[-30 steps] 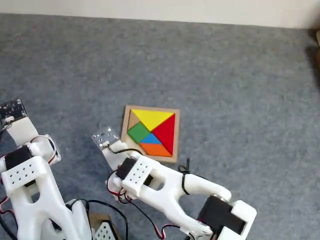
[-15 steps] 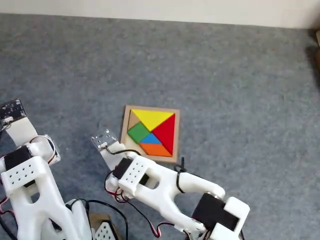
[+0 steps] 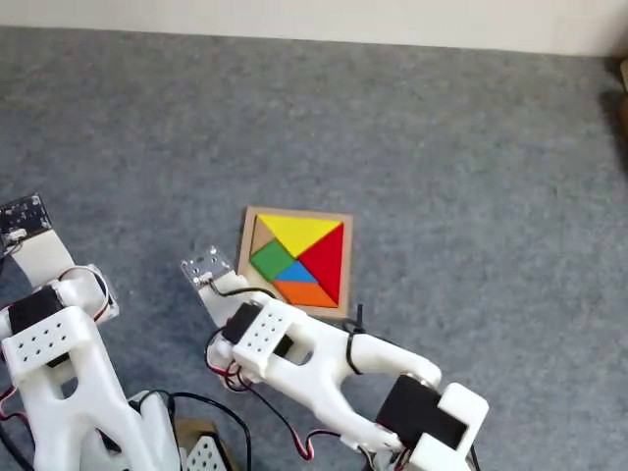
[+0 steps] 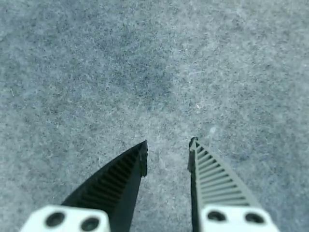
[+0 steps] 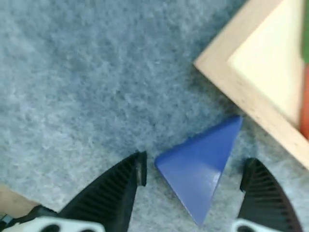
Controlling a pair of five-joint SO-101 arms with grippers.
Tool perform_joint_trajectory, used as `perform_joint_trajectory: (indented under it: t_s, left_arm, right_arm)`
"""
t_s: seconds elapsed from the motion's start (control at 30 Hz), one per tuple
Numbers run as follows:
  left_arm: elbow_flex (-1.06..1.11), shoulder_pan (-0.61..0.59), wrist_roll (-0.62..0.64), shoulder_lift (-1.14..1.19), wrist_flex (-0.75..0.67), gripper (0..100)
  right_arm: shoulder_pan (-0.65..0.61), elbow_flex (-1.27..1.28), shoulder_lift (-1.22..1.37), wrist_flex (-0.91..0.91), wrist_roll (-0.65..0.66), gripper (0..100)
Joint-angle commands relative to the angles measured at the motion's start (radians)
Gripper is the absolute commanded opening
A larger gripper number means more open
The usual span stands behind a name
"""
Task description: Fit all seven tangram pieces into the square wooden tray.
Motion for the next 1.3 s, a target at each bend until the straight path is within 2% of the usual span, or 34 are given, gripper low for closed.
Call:
perform_joint_trajectory:
  t_s: [0.0,0.13,0.33,0.57,0.77,0.87,0.97,1.27]
  left_arm:
    - [-0.039,-0.008,0.012,-0.021,-0.012,15]
    - [-0.039,-0.008,0.011,-0.021,-0.012,15]
    - [-0.039,-0.008,0.011,-0.021,-0.012,15]
    - [-0.039,-0.008,0.011,-0.021,-0.012,15]
    - [-0.039,-0.010,0.011,-0.021,-0.012,15]
    - [-0.039,-0.010,0.011,-0.021,-0.012,15]
    - [-0.039,-0.010,0.011,-0.021,-0.012,15]
    - [-0.038,-0.008,0.011,-0.021,-0.012,15]
  right_arm:
    - [0.039,-0.061,-0.007,-0.018,-0.009,30.3]
    - [0.048,-0.061,-0.007,-0.019,-0.009,29.9]
    - [0.048,-0.061,-0.007,-0.019,-0.009,17.9]
    - [0.048,-0.059,-0.013,-0.015,0.000,17.0]
    - [0.044,-0.065,-0.022,0.067,0.100,17.0]
    - [0.042,-0.074,-0.070,0.097,0.101,17.0]
    - [0.044,-0.071,-0.140,0.130,0.166,17.0]
    - [0.088,-0.076,-0.260,0.136,0.301,17.0]
